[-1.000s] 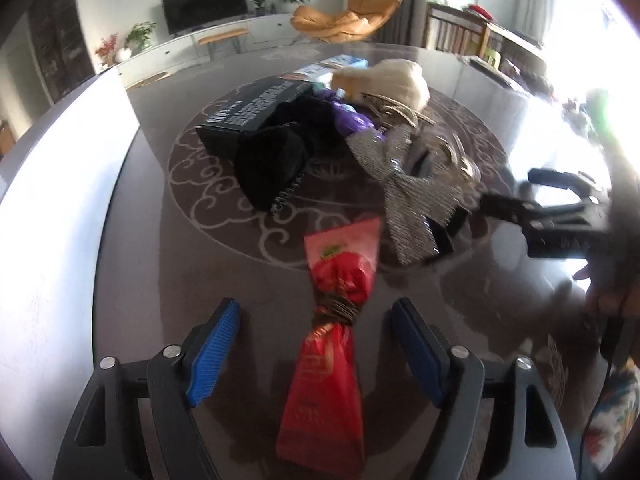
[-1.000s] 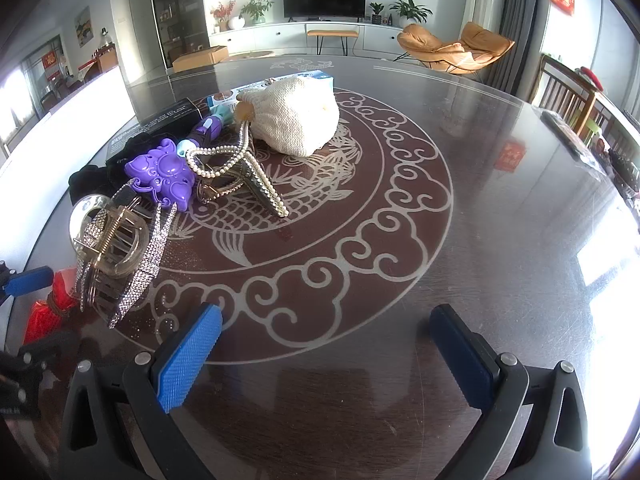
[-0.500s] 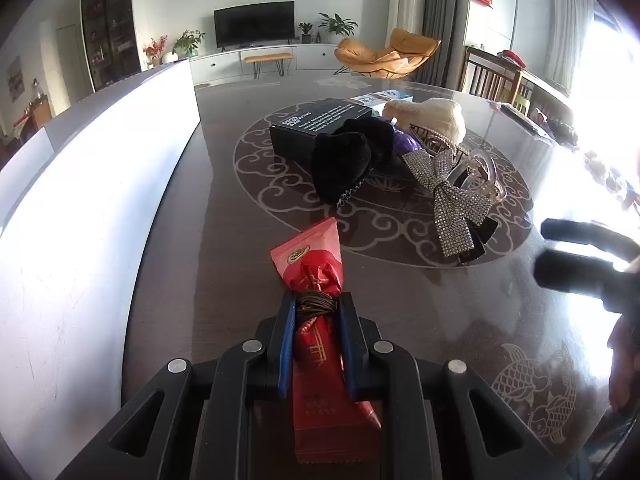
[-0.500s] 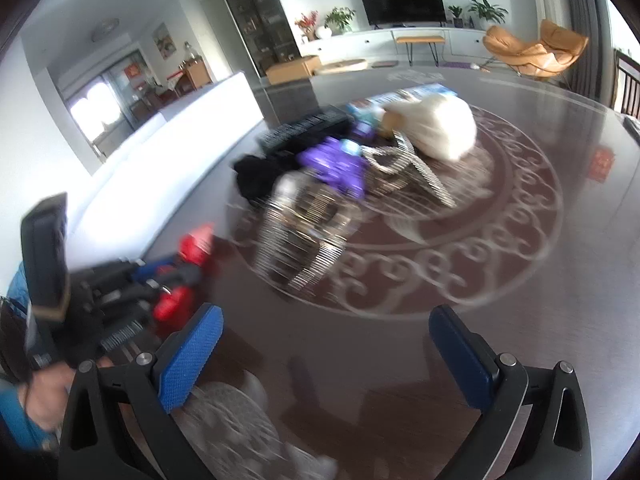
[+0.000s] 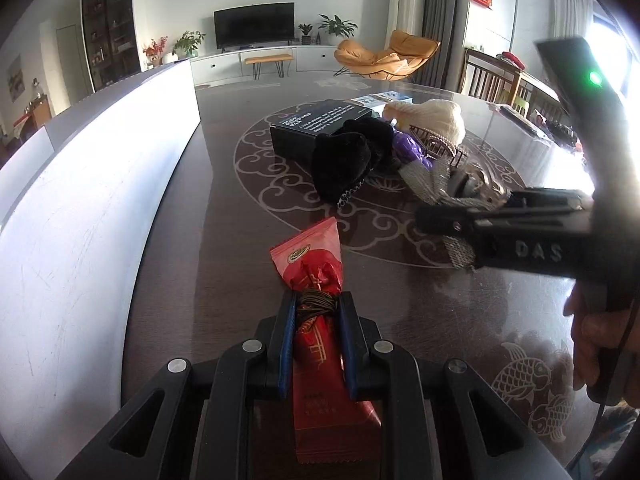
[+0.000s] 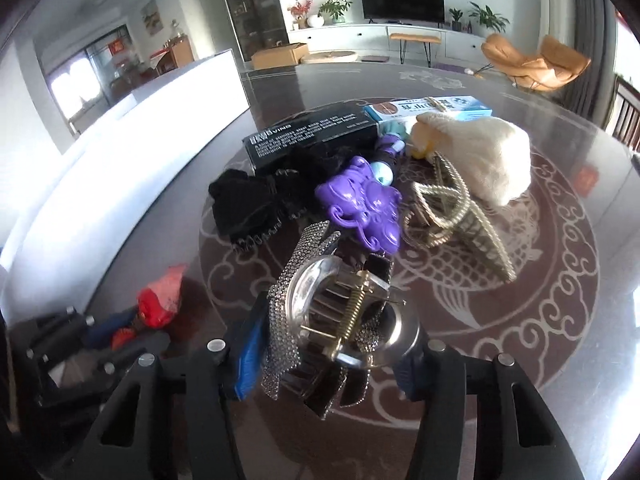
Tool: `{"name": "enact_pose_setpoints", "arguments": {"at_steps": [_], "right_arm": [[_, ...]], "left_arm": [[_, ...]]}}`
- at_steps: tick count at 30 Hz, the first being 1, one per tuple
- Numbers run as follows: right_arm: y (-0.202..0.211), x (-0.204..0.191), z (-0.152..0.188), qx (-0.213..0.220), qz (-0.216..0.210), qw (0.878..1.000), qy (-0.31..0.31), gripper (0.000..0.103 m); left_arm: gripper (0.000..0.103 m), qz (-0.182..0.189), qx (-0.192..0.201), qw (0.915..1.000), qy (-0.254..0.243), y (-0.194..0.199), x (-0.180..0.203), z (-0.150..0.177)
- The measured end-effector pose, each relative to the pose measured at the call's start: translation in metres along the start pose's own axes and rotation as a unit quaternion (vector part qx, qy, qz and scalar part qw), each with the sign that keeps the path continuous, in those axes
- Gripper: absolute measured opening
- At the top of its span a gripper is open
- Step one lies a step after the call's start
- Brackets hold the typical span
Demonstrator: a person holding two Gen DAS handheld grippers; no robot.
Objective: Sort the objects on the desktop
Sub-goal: 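Grasp the silver rhinestone hair clip with the right gripper while the left gripper holds the candy, then carry candy and hair clip into the white box and open both grippers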
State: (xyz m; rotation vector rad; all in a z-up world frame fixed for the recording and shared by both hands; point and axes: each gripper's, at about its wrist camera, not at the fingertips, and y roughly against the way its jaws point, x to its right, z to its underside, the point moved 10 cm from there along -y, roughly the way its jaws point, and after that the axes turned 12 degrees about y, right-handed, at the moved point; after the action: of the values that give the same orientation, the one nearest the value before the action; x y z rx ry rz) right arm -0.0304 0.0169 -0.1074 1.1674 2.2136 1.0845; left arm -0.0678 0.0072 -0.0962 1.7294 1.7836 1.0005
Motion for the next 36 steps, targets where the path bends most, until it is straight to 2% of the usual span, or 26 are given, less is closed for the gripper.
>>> {"name": "enact_pose_setpoints", "arguments": {"at_steps": [8, 9, 10, 11, 12, 13, 15, 19, 20, 21, 22, 23, 26, 28, 30, 33, 36], "right_arm": [[0.055, 0.01, 0.069, 0.008, -0.007, 1.0, -0.005, 0.055], [0.063, 0.013, 0.078, 0.006, -0.008, 1.0, -0.004, 0.061], [0.069, 0.015, 0.086, 0.0, -0.007, 1.0, -0.002, 0.078], [0.074, 0.018, 0.092, -0.004, -0.004, 1.0, 0.002, 0.087], [0.077, 0.018, 0.095, -0.004, -0.002, 1.0, 0.007, 0.096], [0.083, 0.017, 0.097, 0.001, 0.002, 1.0, 0.016, 0.096], [0.083, 0.012, 0.096, 0.001, 0.002, 0.999, 0.032, 0.096], [0.068, 0.008, 0.091, -0.02, 0.0, 1.0, 0.017, 0.096], [0.059, 0.01, 0.089, -0.03, 0.003, 1.0, 0.005, 0.096], [0.057, 0.01, 0.085, -0.028, 0.014, 1.0, 0.001, 0.079], [0.058, 0.009, 0.082, -0.026, 0.022, 0.999, 0.002, 0.054], [0.06, 0.008, 0.082, -0.031, 0.026, 0.999, 0.005, 0.055], [0.067, 0.008, 0.085, -0.032, 0.025, 0.999, -0.008, 0.054], [0.08, 0.009, 0.086, -0.024, 0.027, 0.999, -0.012, 0.054], [0.097, 0.01, 0.08, -0.01, 0.03, 0.999, -0.011, 0.054], [0.118, 0.003, 0.056, 0.01, 0.03, 0.999, 0.004, 0.054], [0.137, -0.02, 0.017, 0.041, 0.01, 0.999, 0.019, 0.054]], "left_arm": [[0.021, 0.007, -0.001, 1.0, 0.006, 0.0, -0.001, 0.0], [0.024, 0.012, -0.002, 0.9999, 0.005, 0.001, 0.0, 0.0], [0.035, 0.021, -0.005, 0.9998, 0.003, 0.001, 0.002, 0.001], [0.06, 0.033, -0.01, 0.9994, 0.0, 0.002, 0.005, 0.003], [0.078, 0.034, -0.019, 0.9992, -0.002, 0.002, 0.006, 0.006], [0.103, 0.018, -0.028, 0.9994, -0.003, 0.001, 0.003, 0.009], [0.103, -0.008, -0.023, 0.9997, -0.006, 0.003, -0.004, 0.009], [0.103, -0.016, -0.047, 0.9987, -0.007, -0.006, -0.008, 0.012], [0.1, -0.021, -0.047, 0.9985, -0.018, -0.007, -0.006, 0.011], [0.093, -0.012, -0.044, 0.9987, -0.022, -0.007, -0.002, 0.009], [0.063, -0.01, -0.034, 0.999, -0.026, -0.005, 0.0, 0.006], [0.019, -0.006, -0.026, 0.9992, -0.028, -0.002, 0.003, 0.002], [0.017, 0.02, -0.032, 0.9992, -0.011, 0.0, 0.009, -0.001], [0.017, 0.04, -0.018, 0.999, 0.011, 0.012, 0.012, -0.005], [0.017, 0.077, -0.004, 0.9962, 0.04, 0.031, 0.017, -0.012], [0.017, 0.123, 0.027, 0.9893, 0.074, 0.074, 0.02, -0.034], [0.017, 0.151, 0.067, 0.9814, 0.098, 0.118, 0.009, -0.064]]}}
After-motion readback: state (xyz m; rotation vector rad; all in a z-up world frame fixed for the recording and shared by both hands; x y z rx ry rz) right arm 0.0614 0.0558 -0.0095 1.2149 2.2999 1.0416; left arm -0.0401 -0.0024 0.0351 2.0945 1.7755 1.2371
